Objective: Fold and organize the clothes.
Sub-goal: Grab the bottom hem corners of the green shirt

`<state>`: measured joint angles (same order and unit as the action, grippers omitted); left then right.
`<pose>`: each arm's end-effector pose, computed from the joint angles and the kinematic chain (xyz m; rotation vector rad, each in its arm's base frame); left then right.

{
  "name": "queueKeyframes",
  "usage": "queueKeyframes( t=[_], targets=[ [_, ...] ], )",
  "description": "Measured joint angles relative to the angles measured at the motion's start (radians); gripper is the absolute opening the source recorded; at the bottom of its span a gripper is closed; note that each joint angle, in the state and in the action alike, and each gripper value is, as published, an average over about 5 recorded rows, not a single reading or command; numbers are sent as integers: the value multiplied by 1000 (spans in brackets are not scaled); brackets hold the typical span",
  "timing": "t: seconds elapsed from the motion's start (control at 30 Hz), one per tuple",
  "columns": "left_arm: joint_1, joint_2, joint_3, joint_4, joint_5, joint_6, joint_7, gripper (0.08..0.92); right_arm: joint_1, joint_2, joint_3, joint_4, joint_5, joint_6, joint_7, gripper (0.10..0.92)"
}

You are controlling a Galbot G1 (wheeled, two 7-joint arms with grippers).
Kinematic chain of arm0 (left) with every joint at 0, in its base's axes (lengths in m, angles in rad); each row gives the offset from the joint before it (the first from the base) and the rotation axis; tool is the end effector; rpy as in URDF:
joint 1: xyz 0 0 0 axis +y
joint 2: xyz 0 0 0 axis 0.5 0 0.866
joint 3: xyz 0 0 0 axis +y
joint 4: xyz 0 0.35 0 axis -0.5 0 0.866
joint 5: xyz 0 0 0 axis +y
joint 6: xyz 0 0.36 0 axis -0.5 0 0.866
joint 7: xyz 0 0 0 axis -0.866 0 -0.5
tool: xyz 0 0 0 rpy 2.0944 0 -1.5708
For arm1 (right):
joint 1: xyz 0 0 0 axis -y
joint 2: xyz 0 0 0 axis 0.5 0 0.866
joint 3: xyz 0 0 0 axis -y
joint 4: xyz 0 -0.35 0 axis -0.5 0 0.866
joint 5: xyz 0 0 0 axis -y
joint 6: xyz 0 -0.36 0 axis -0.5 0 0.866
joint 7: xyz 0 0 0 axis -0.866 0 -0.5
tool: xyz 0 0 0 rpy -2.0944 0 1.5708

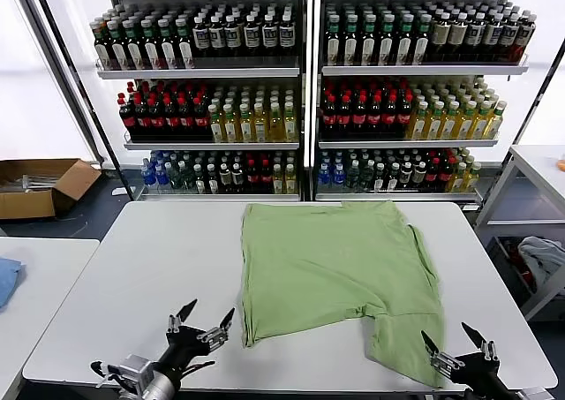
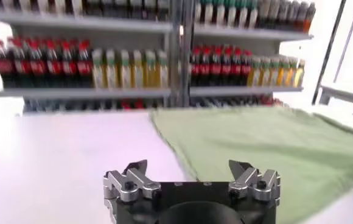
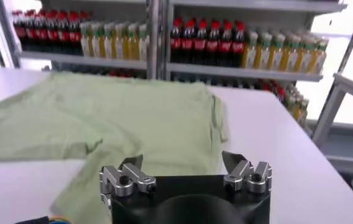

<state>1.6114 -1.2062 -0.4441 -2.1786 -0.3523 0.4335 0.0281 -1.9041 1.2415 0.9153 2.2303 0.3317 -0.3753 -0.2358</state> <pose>0.1723 0.0296 -0.2786 -0.4235 -2.6605 0.0506 0.1062 -0.1446 -0.2559 0.1625 -2.6285 0.1308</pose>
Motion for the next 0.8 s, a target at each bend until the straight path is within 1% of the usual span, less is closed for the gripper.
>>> queueKeyframes(
  t=[0.3,0.37,0.5,0.67,0.73,0.8],
  targets=[
    [-38,21,90,28,-28,76,-73,823,-16,-9,-23,-8,4,-30,15,822],
    [-48,21,112,34,-30,87,-87,823,-18,-11,-30,-12,4,-37,19,803],
    [-69,21,151,50,-33,104,-111,823,-23,-14,-42,-21,3,-52,27,707],
    [-92,23,183,68,-36,118,-131,820,-20,-10,-59,-28,2,-65,32,560],
    [-99,24,189,75,-37,120,-135,797,-18,-9,-66,-30,-1,-69,32,499],
    [-103,27,193,80,-38,121,-138,749,-17,-7,-74,-32,-5,-71,32,447]
  ],
)
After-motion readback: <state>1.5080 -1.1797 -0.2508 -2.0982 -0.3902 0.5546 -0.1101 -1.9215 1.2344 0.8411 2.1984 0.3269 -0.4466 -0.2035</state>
